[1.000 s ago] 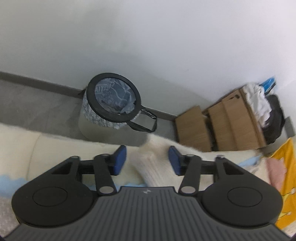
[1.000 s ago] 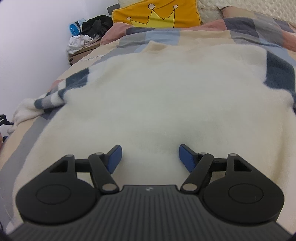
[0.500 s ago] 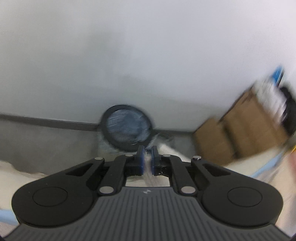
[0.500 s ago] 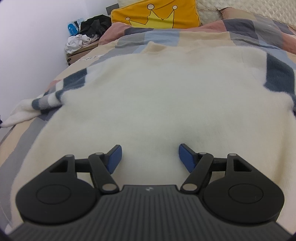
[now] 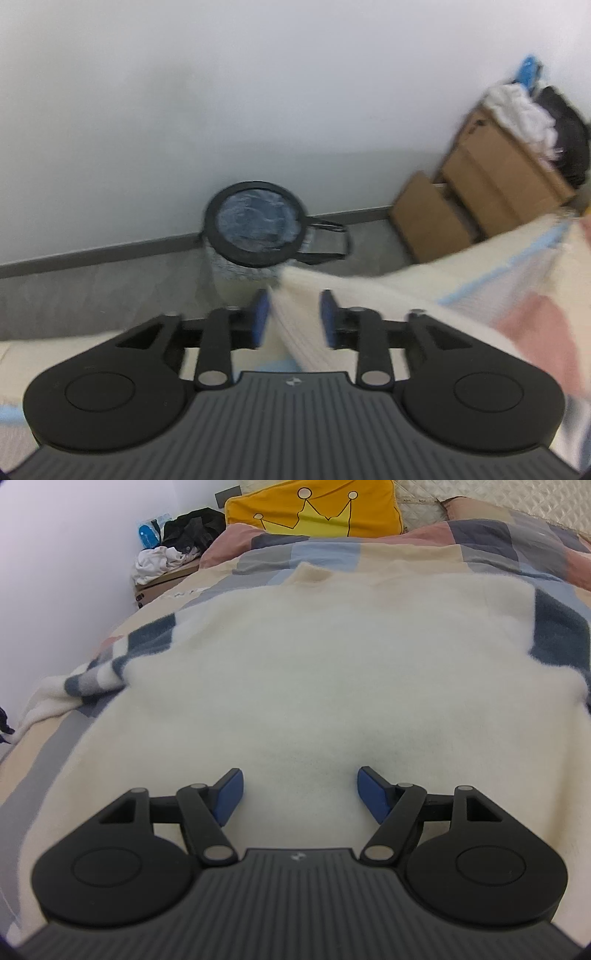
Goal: Fold large clothes
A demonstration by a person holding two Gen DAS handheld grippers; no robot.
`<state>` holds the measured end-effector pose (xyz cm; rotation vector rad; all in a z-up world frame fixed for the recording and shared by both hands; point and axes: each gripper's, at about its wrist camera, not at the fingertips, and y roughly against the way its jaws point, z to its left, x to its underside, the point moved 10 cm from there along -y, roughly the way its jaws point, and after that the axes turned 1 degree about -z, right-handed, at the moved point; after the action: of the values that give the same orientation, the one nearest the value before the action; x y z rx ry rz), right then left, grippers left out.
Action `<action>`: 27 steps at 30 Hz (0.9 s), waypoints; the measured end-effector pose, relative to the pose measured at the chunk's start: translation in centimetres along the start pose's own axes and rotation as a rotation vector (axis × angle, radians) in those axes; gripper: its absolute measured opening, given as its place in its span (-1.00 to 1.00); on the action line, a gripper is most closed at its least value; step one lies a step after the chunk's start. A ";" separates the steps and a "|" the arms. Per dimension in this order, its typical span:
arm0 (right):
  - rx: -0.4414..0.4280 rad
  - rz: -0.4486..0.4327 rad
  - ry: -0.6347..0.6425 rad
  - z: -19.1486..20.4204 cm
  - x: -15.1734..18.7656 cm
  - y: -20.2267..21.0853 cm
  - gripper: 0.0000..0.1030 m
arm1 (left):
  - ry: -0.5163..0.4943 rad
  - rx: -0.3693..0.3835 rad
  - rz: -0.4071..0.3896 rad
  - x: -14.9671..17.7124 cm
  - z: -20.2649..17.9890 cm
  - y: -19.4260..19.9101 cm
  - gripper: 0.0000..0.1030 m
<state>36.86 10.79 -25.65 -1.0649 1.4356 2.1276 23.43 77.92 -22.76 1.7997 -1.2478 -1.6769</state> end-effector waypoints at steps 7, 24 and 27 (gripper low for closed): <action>-0.042 -0.016 -0.062 -0.7 -0.4 1.4 0.37 | -0.103 0.140 0.048 4.4 -3.5 9.1 -0.01; -0.030 -0.079 -0.102 -2.7 0.8 7.9 0.37 | -0.376 0.411 0.449 31.8 -9.8 25.0 -0.01; -0.043 -0.082 -0.125 -3.0 0.9 8.6 0.37 | -0.415 0.385 0.473 34.5 -9.3 25.2 -0.01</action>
<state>31.77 4.35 -21.49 -0.9702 1.2731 2.1350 19.84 34.33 -21.73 1.2075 -2.1021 -1.6478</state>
